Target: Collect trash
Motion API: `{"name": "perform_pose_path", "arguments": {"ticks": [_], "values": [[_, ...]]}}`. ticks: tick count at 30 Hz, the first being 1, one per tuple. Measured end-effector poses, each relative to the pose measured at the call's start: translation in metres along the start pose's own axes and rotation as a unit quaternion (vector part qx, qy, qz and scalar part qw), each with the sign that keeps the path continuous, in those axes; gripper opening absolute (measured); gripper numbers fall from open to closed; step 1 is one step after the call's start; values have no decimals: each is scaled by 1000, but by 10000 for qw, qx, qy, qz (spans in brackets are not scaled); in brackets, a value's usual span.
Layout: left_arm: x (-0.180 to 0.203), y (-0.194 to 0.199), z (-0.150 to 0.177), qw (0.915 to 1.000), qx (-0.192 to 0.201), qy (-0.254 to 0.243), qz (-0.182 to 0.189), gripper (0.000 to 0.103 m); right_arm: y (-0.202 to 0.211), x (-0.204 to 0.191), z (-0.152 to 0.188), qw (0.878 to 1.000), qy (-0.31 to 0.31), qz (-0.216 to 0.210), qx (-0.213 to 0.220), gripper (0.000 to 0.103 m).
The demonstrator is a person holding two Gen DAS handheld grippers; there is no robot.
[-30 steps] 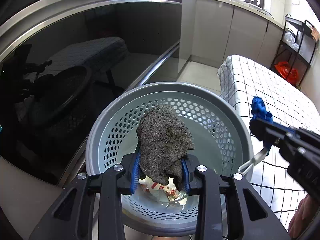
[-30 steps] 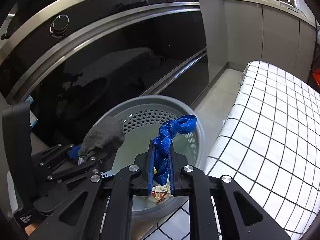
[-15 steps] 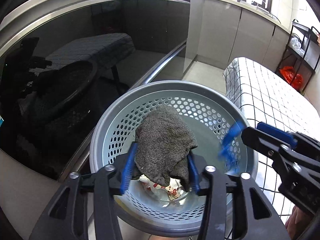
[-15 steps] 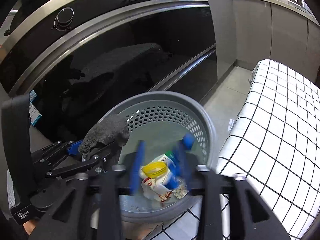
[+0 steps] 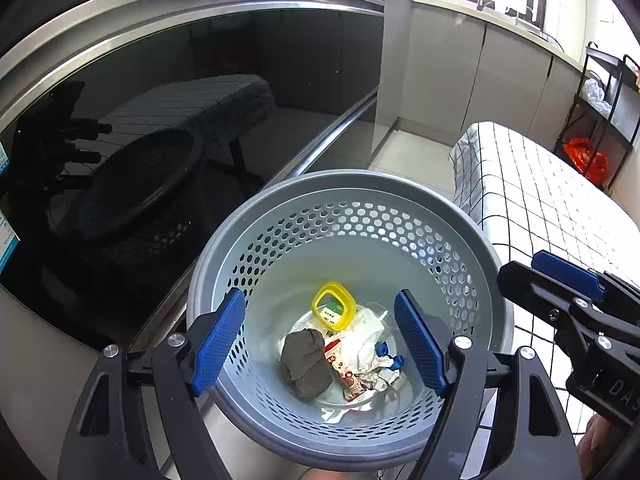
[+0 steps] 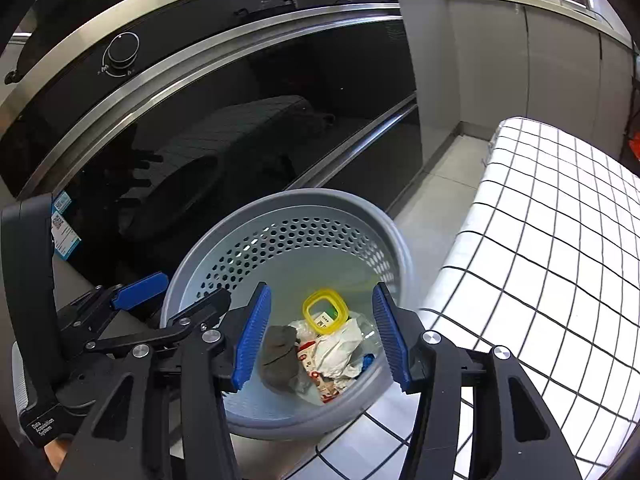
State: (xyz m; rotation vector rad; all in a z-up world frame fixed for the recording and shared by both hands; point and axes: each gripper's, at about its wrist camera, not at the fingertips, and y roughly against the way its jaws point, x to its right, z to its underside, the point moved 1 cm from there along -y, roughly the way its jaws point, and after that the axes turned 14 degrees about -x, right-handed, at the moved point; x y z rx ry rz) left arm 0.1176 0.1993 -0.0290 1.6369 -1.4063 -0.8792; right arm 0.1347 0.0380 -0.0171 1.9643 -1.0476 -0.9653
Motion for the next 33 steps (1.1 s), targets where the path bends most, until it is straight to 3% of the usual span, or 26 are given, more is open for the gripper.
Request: {"name": "perform_pose_path", "arguments": {"ticks": [12,33], "values": [[-1,4,2,9996,151,58,-222,85,2,4,7,9994,-162,279,107,71],[-1,8,3,9990,256,49,-371,94,4,6,9,9983,-332,448,188,74]]}}
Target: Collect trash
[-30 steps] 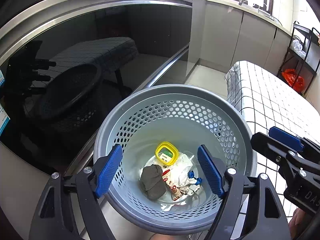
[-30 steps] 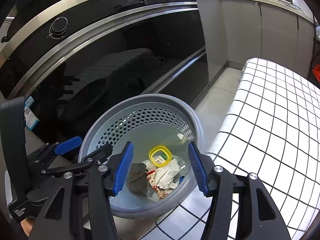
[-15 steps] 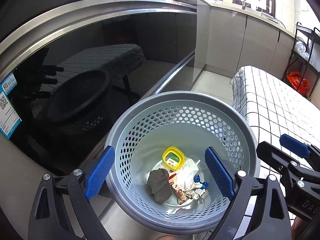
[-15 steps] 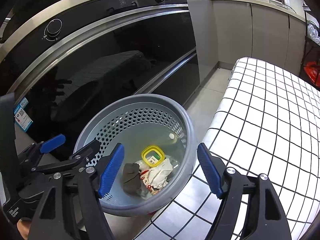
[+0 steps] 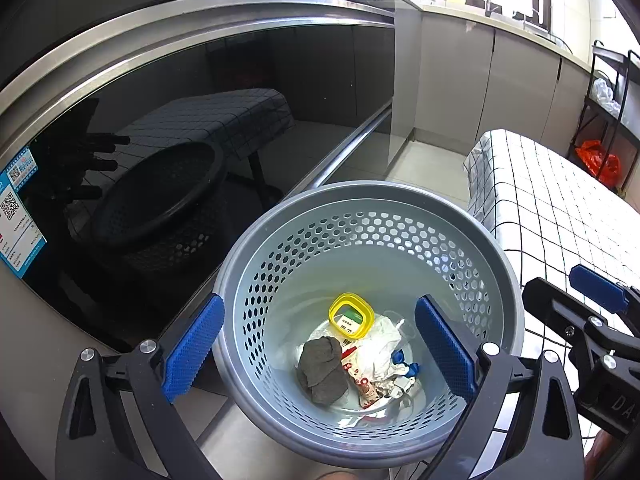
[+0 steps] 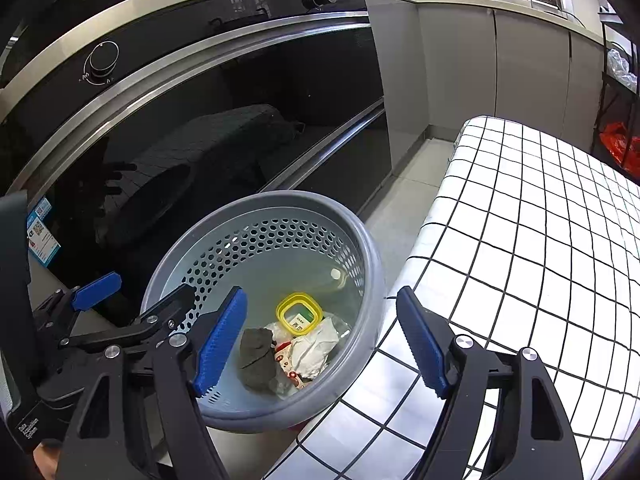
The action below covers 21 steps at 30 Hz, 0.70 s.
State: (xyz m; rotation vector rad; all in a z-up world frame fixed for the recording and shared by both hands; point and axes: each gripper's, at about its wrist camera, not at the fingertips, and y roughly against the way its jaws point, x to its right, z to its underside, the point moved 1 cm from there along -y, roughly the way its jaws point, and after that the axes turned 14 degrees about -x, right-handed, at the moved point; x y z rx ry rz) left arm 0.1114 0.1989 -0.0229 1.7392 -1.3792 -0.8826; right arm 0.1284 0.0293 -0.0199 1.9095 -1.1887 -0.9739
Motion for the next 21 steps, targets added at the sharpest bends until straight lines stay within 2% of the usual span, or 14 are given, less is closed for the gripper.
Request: {"name": "perform_pose_path", "arguments": {"ticks": [21], "values": [[0,1,0,9998,-11,52,-198,96,-1,4,-1,10000,-64,48,-5,74]]}}
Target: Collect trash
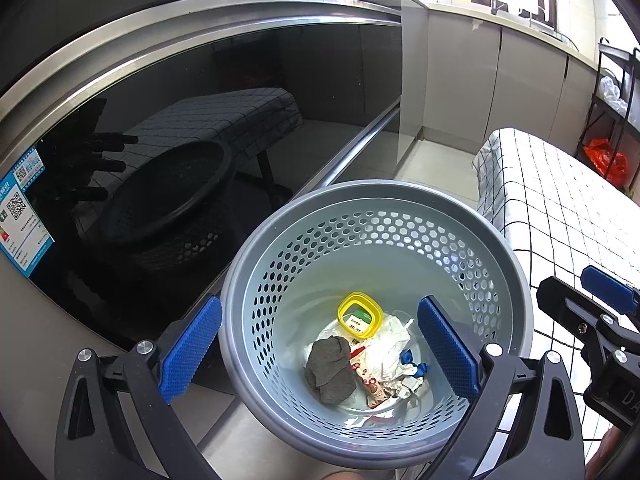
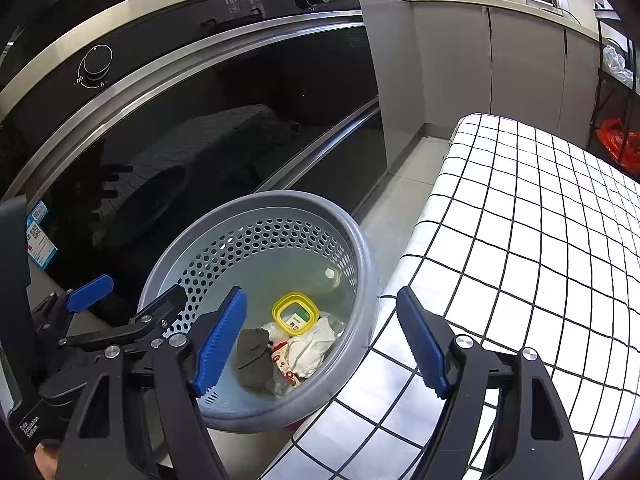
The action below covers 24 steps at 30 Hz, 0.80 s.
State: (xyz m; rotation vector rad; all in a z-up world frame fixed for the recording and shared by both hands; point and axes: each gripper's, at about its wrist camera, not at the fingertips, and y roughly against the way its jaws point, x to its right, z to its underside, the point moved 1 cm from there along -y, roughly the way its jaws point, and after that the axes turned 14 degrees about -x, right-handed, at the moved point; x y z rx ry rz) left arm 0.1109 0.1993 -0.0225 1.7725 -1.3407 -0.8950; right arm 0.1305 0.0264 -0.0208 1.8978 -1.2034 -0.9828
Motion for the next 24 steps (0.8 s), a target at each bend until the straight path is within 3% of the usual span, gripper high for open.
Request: {"name": "perform_pose_path", "arguments": {"ticks": [24], "values": [[-1,1,1,10000,-5,56,-61,96,0,0,0,10000,-2,95,17,74]]}}
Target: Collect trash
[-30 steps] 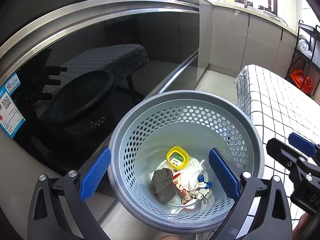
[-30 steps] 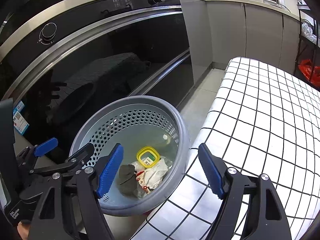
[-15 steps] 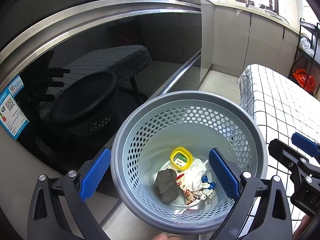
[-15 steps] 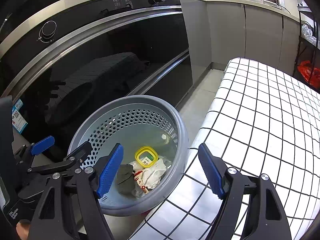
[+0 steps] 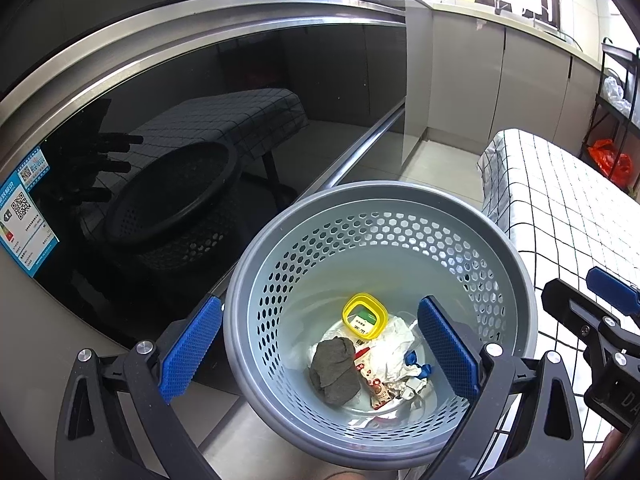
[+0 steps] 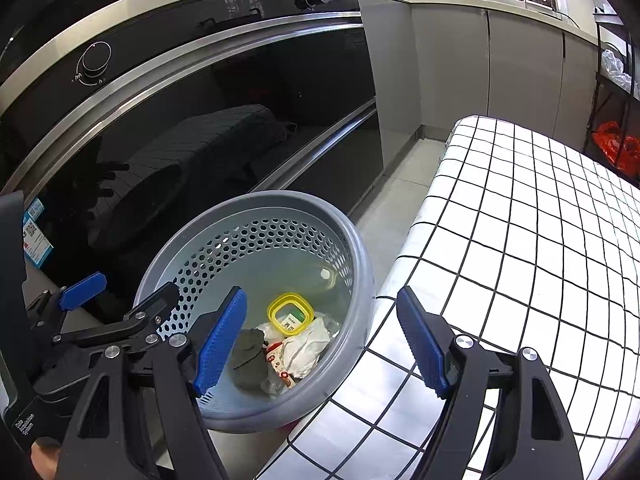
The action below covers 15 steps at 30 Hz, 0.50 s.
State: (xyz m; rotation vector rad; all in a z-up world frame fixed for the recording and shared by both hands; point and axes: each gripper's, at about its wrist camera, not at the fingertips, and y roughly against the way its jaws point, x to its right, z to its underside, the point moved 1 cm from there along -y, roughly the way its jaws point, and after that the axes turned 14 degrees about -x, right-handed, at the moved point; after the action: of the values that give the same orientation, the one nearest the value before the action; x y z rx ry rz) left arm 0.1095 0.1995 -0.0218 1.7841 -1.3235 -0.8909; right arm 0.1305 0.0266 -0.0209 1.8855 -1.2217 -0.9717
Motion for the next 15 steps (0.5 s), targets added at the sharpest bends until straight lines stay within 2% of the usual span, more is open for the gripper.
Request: {"name": "perform_pose_path", "arguments": {"ticks": [15], "values": [[-1,-1,0,10000,-31,43,16,96,0,-1,0,10000,-2,0,-5,74]]}}
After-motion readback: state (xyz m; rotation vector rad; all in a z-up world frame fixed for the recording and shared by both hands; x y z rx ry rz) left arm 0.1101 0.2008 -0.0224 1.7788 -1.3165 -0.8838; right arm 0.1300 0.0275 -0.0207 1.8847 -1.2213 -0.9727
